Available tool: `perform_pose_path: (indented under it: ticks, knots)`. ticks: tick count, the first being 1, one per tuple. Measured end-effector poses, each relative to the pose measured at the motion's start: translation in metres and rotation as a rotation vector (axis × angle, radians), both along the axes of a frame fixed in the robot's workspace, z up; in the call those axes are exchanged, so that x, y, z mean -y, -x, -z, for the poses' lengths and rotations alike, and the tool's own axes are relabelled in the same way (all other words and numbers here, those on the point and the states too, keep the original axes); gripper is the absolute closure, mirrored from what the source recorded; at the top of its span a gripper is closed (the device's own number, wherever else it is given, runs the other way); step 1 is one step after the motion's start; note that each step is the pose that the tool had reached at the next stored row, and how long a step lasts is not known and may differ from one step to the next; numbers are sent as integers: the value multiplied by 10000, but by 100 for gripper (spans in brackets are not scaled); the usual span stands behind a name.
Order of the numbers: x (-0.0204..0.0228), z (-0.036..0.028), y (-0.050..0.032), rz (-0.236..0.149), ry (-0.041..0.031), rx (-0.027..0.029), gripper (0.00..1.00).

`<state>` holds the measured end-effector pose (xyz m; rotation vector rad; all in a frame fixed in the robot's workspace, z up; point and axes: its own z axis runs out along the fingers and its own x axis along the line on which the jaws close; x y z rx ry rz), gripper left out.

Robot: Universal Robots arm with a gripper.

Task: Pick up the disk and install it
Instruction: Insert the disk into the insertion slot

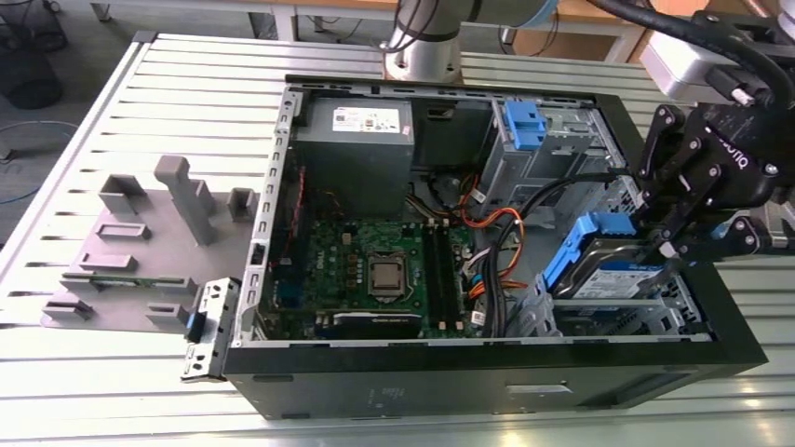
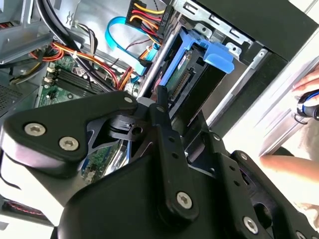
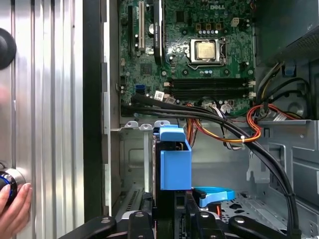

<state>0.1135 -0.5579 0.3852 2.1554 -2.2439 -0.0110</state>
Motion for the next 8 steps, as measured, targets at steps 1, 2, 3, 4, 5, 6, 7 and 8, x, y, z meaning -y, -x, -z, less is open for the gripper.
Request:
perform_pose_path:
  ticks: [1,2,3,4,5,6,7,8]
  knots:
    - [0,15,0,0,0,0,65]
    - [1,32,0,0,0,0,65]
    - [1,47,0,0,0,0,65]
    - [1,63,0,0,0,0,65]
    - [1,78,0,0,-1,0,65]
    - [2,93,0,0,0,0,65]
    - [2,108,0,0,0,0,65]
    - [2,123,0,0,1,0,65]
